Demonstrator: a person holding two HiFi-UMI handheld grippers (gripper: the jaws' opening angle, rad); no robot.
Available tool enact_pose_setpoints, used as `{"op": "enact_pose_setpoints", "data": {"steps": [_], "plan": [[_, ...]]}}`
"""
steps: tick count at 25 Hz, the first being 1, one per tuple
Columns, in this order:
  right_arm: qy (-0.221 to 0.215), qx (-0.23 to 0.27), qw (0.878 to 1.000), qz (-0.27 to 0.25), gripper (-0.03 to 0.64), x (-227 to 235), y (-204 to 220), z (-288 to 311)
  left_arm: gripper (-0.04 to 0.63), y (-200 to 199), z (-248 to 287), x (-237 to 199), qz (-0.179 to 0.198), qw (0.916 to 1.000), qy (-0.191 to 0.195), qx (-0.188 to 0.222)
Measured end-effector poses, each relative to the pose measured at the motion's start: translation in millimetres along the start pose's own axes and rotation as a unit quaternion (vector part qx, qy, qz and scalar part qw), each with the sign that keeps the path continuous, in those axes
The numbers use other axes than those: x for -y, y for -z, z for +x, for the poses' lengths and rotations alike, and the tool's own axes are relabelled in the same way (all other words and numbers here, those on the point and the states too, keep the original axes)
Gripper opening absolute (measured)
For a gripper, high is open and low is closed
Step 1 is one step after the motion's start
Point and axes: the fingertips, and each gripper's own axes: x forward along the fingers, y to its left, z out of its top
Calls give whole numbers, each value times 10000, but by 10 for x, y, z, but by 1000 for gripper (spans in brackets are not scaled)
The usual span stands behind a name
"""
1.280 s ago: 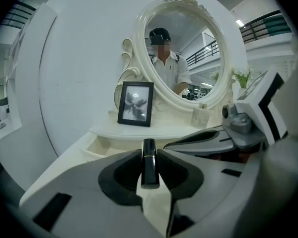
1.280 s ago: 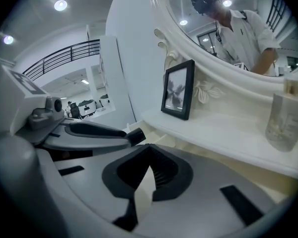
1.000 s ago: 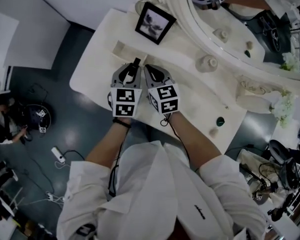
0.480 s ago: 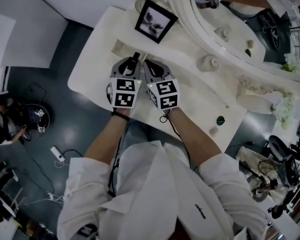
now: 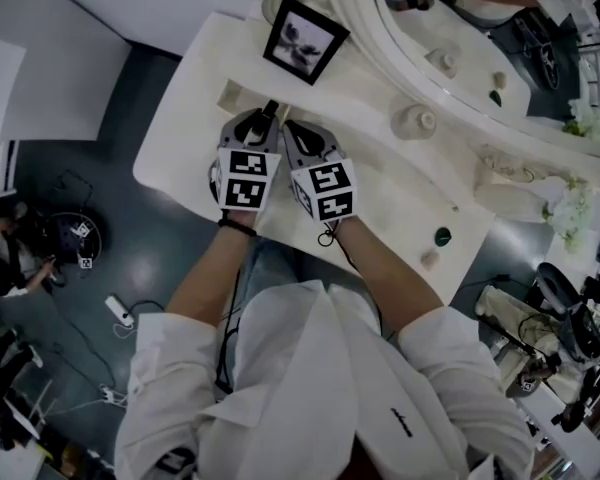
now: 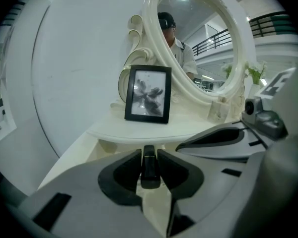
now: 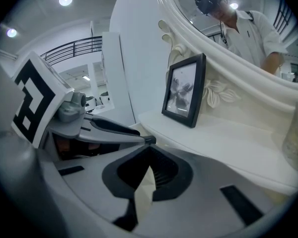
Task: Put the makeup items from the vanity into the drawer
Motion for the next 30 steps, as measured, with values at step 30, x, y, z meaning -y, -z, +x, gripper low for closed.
{"op": "enact_pose_setpoints", "data": {"steps": [30], "plan": [[783,811,9924,496,18,433,-153,-1283,33,-719,-862,386,352,9763,208,2125]]}}
